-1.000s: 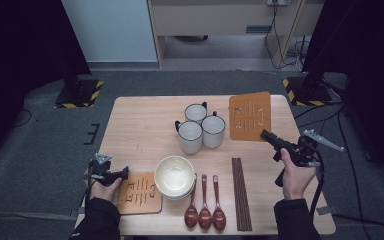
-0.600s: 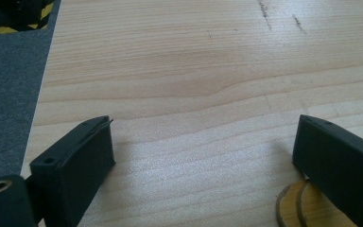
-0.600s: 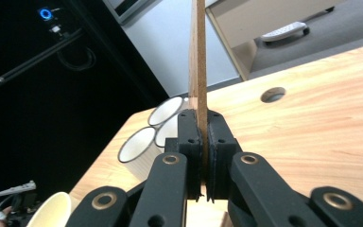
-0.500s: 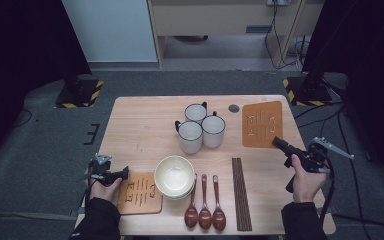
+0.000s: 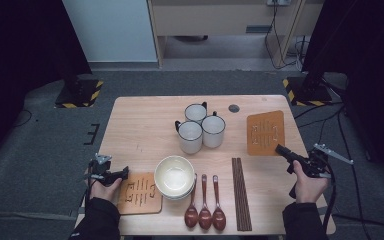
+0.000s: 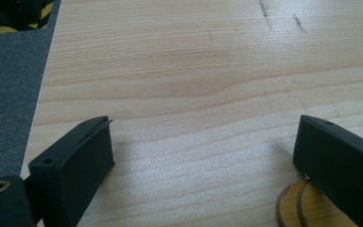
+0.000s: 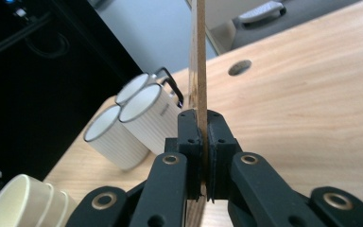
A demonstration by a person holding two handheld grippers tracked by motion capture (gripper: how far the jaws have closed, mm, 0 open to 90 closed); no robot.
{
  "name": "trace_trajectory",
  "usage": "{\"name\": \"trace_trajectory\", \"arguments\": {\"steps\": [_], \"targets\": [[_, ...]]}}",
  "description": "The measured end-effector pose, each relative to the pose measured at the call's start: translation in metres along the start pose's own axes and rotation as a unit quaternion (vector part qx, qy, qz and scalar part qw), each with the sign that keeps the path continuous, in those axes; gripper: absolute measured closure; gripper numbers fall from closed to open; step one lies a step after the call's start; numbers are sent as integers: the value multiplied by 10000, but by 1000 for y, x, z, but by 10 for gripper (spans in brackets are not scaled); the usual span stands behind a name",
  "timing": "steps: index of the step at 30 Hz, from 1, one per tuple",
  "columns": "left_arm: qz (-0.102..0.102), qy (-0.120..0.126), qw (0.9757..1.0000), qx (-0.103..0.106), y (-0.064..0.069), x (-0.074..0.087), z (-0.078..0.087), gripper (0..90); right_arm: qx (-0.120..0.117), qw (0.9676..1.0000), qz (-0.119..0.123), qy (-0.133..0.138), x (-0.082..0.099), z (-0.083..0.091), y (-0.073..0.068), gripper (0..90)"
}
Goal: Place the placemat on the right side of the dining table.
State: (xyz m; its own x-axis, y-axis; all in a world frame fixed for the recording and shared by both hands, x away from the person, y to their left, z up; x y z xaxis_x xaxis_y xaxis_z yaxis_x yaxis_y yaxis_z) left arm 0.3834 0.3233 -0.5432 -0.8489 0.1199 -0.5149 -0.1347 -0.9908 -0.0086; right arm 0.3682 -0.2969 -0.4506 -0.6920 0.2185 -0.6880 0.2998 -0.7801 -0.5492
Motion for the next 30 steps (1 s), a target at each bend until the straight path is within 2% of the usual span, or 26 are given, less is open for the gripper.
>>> {"name": "trace_trajectory", "arguments": {"steps": [4, 9, 13, 16, 24, 30], "targets": [[15, 2, 10000, -1, 0, 0, 0, 40, 105, 9998, -79, -163, 5, -5, 7, 870], [21, -6, 10000, -7, 0, 0, 0, 35, 250, 9994, -92, -242, 8, -7, 13, 870], [44, -19, 10000, -19, 0, 0, -1, 24, 292, 9990, -188, -266, 10, -6, 18, 870], [50, -23, 10000, -21, 0, 0, -1, 21, 311, 9985, -220, -384, 13, -8, 20, 870], [68, -30, 10000, -21, 0, 0, -1, 15, 433, 9973, -244, -544, 17, -9, 23, 869], [73, -31, 10000, -23, 0, 0, -1, 15, 417, 9966, -326, -624, 17, -10, 24, 869]]}}
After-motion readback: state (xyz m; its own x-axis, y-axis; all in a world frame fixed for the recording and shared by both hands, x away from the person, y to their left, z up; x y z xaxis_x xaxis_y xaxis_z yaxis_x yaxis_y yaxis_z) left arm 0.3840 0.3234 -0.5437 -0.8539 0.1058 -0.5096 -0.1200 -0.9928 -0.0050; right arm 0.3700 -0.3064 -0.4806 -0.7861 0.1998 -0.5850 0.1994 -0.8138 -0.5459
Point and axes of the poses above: each handheld gripper's, and its own axes: z roughly backward along the jaws, x roughly out of its underside, y roughly to its right, the point moved 1 cm from there along -z, roughly forward along the jaws, and after that the axes turned 14 degrees about -y, right-handed, at the moved point
